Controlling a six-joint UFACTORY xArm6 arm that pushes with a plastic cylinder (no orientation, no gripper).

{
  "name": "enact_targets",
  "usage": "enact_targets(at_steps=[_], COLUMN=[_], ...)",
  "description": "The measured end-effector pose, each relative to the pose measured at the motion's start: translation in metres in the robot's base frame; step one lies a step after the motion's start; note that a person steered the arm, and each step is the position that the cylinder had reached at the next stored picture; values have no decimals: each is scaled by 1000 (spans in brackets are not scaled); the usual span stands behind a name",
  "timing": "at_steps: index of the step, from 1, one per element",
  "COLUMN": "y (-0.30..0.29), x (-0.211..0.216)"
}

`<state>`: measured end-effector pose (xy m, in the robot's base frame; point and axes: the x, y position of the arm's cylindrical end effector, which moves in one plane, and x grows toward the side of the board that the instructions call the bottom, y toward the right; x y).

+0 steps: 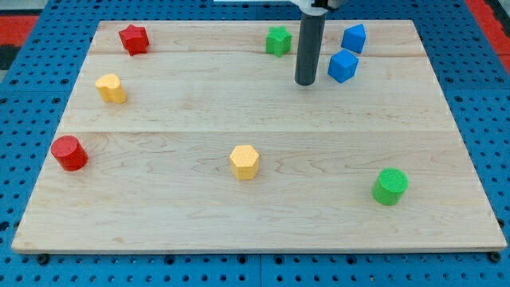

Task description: Place the green star below the blue cube

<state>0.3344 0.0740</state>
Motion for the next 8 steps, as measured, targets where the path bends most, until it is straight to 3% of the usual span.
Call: enact_targets(at_steps=[2,3,4,5,6,7,8], y=[63,56,25,43,-7,-64,-51], x=[-22,-22,-64,-119,-142,-136,-101])
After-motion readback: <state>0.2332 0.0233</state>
